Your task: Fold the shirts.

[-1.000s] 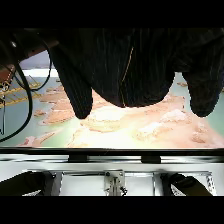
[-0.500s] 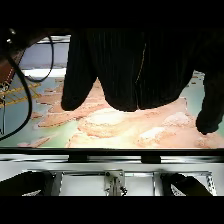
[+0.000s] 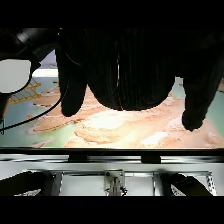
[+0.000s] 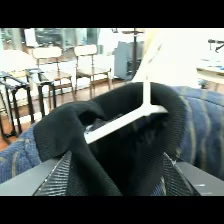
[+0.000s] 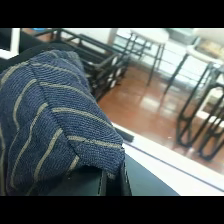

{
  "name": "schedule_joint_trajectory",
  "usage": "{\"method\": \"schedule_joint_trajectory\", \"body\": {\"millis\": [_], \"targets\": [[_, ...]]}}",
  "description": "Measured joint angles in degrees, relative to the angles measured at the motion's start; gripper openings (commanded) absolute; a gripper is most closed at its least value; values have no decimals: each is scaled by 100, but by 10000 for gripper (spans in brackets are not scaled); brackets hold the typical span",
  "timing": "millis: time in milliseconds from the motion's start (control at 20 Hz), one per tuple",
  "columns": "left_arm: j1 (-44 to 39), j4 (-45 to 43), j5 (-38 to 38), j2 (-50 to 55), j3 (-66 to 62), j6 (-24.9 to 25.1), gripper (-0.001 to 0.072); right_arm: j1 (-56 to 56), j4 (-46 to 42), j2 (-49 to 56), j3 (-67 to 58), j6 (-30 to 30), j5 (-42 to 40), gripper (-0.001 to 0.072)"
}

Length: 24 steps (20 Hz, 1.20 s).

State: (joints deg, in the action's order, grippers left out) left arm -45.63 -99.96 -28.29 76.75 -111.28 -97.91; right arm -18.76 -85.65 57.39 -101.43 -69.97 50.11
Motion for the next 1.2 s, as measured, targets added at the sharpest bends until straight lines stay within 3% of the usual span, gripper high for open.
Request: {"method": "schedule_joint_trajectory", "body": {"millis": [350,550,750,800,900,1000,1050,1100,1200], "targets": [[417,-81,94,83,0,-28,720,-48,767,481,2,743,-199,93],[557,-120,166,190,0,-31,720,-372,693,601,2,927,-435,93],[474,9,374,286,-2,-35,720,-728,151,682,2,730,-522,93],[452,37,393,297,0,-37,664,-774,46,693,2,658,-520,93],[450,72,455,310,0,-48,407,-837,-90,704,2,560,-525,93],[450,76,494,315,0,-70,339,-929,-140,713,2,505,-522,93],[450,76,514,315,0,-76,173,-1001,-175,715,2,498,-520,94],[452,57,525,315,-2,-90,60,-1078,-219,717,2,483,-505,94],[459,35,544,315,-4,-127,60,-1241,-273,715,2,479,-459,97]]}}
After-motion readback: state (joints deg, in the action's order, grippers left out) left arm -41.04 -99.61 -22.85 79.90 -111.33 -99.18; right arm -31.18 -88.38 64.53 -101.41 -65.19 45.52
